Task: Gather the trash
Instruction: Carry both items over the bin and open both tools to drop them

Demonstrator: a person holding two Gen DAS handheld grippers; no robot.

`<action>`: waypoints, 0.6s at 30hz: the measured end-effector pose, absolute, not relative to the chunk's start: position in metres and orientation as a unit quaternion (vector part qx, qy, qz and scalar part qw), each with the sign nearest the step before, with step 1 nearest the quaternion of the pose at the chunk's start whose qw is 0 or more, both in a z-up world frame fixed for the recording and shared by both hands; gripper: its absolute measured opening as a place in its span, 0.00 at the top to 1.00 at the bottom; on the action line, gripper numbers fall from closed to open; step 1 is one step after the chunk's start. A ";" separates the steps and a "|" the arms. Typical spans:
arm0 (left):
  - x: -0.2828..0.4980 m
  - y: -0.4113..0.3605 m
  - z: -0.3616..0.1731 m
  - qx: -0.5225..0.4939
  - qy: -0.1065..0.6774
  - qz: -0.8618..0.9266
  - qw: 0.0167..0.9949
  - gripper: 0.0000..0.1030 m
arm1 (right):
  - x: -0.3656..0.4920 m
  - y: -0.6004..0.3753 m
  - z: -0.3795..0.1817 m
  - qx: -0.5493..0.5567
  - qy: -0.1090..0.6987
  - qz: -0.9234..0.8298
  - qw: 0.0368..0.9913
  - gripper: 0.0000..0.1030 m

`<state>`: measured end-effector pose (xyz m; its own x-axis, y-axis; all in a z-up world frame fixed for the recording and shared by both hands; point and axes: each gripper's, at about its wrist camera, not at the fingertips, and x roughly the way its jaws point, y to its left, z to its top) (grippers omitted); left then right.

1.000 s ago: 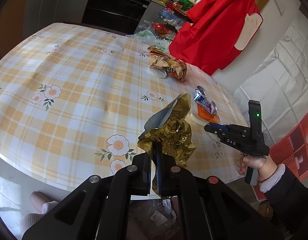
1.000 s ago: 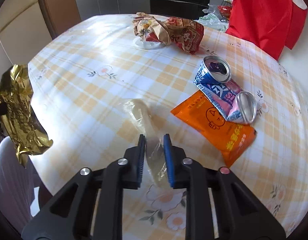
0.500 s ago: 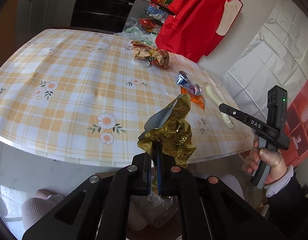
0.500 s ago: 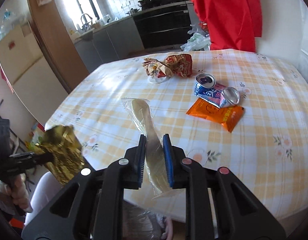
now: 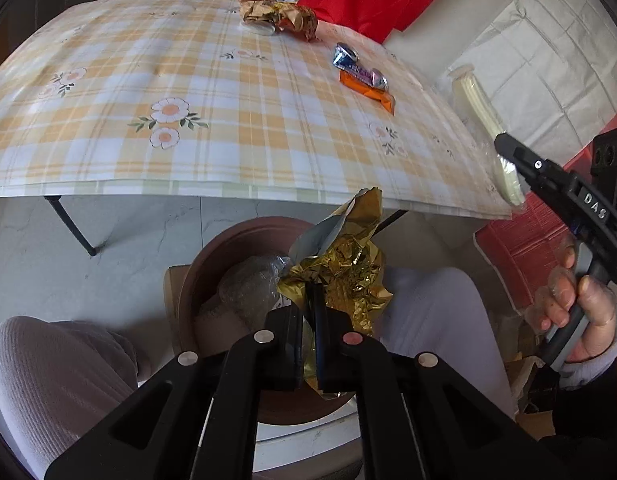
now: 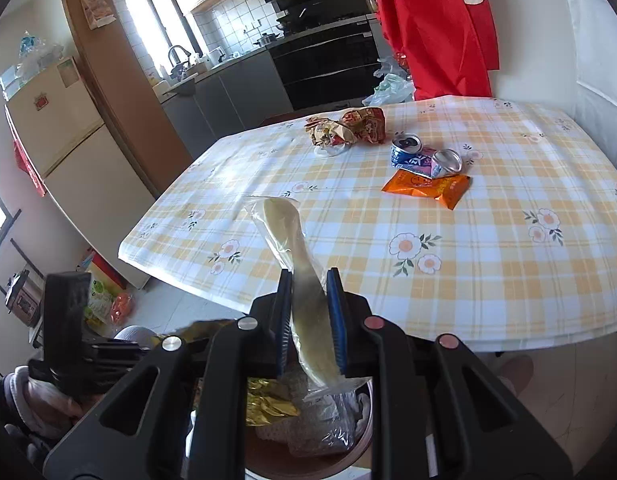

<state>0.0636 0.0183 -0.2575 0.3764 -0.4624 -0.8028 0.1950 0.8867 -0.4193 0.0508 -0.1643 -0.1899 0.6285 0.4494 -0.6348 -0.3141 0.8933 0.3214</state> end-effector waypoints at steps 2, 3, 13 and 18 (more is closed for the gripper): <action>0.063 0.018 -0.261 -0.132 0.525 -0.199 0.817 0.91 | 0.042 -0.164 -0.186 0.089 0.371 0.215 0.899 0.80; 0.062 0.020 -0.262 -0.139 0.525 -0.197 0.816 0.87 | 0.039 -0.164 -0.184 0.089 0.369 0.216 0.899 0.80; 0.052 0.049 -0.224 -0.177 0.459 -0.159 0.856 0.48 | 0.015 -0.154 -0.180 0.078 0.379 0.242 0.890 0.80; 0.048 0.075 -0.210 -0.200 0.423 -0.092 0.879 0.14 | 0.010 -0.137 -0.193 0.063 0.402 0.262 0.875 0.80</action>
